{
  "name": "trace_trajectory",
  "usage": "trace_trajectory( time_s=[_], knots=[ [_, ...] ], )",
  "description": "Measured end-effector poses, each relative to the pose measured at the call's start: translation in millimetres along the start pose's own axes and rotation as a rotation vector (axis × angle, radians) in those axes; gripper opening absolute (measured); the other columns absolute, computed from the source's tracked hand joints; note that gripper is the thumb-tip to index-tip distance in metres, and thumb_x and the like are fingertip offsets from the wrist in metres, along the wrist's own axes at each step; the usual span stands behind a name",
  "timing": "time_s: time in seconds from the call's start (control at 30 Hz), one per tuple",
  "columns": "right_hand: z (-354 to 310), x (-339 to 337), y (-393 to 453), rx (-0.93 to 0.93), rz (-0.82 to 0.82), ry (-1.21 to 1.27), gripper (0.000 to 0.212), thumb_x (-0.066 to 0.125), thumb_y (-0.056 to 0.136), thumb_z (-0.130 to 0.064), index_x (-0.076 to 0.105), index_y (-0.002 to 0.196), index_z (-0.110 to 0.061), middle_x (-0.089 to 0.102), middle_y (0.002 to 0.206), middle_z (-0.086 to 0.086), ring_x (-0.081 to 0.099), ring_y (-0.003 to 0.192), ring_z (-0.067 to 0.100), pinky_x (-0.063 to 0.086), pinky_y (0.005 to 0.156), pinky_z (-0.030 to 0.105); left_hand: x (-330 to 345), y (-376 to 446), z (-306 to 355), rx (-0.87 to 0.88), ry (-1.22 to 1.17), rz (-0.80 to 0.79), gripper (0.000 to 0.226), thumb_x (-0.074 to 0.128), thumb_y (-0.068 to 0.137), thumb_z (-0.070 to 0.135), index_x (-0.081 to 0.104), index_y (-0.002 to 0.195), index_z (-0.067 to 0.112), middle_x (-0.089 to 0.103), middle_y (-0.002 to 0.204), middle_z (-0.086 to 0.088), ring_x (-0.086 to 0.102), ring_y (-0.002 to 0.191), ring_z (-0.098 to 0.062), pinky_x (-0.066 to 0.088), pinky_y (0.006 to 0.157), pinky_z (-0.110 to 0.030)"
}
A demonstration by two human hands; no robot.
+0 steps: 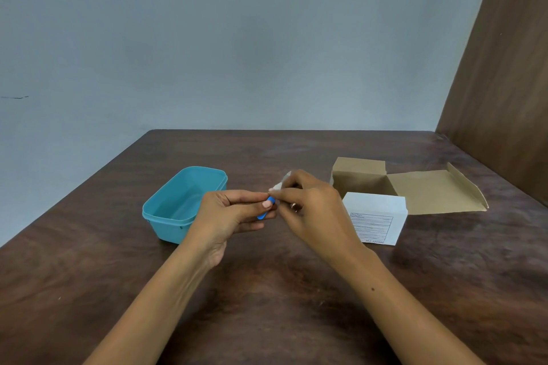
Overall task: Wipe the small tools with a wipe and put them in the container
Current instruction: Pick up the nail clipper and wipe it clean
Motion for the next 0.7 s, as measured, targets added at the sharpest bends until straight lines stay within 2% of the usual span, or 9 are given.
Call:
trace_trajectory(
  time_s=[0.07,0.13,0.23,0.43,0.57,0.7],
  knots=[
    [2,0,1,0.002,-0.003,0.015,0.02,0.061,0.079,-0.017,0.076,0.093,-0.016,0.064,0.085,0.001,0.064,0.072,0.015,0.055,0.056,0.033,1,0,1,0.011,-0.001,-0.001,0.016,0.071,0.075,0.001,0.075,0.09,0.005,0.076,0.084,-0.01,0.074,0.079,-0.018,0.056,0.057,-0.019],
    [10,-9,2,0.041,0.077,0.026,0.02,0.061,0.077,-0.014,0.076,0.089,-0.014,0.065,0.083,0.002,0.064,0.069,0.016,0.054,0.057,0.029,3,-1,1,0.01,0.001,-0.015,0.016,0.071,0.075,0.0,0.074,0.091,0.004,0.076,0.084,-0.012,0.074,0.077,-0.017,0.056,0.057,-0.018],
    [18,-19,3,0.079,0.158,0.012,0.022,0.059,0.076,-0.01,0.076,0.089,-0.011,0.065,0.081,0.004,0.063,0.066,0.017,0.054,0.055,0.033,5,-1,1,0.007,0.015,-0.022,0.015,0.071,0.076,0.0,0.074,0.09,0.003,0.076,0.083,-0.012,0.074,0.075,-0.015,0.055,0.056,-0.017],
    [0,4,0,-0.038,-0.022,0.032,0.017,0.066,0.08,-0.012,0.076,0.093,-0.013,0.064,0.084,0.003,0.062,0.071,0.016,0.053,0.055,0.034,0,-1,5,0.037,0.011,0.005,0.016,0.071,0.075,-0.002,0.074,0.09,0.003,0.076,0.082,-0.011,0.074,0.075,-0.015,0.056,0.057,-0.017],
    [8,-10,1,0.008,0.093,0.035,0.018,0.063,0.077,-0.009,0.076,0.088,-0.012,0.065,0.083,0.003,0.064,0.07,0.014,0.054,0.057,0.028,3,-2,6,0.046,0.029,-0.011,0.017,0.071,0.075,-0.002,0.074,0.091,0.002,0.076,0.081,-0.013,0.074,0.074,-0.016,0.055,0.056,-0.017],
    [19,-20,2,0.074,0.174,0.027,0.021,0.06,0.076,-0.006,0.076,0.09,-0.009,0.066,0.084,0.005,0.064,0.069,0.018,0.055,0.057,0.034,5,-2,6,0.044,0.059,-0.011,0.015,0.072,0.074,-0.001,0.075,0.088,0.004,0.076,0.079,-0.01,0.074,0.073,-0.016,0.055,0.056,-0.017]
  ],
)
Point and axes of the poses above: each hand's wrist, its own y-axis towards the middle knuckle, its own x-axis out of the palm, z = x × y, the point moved 10 cm from there along y, towards the middle knuckle
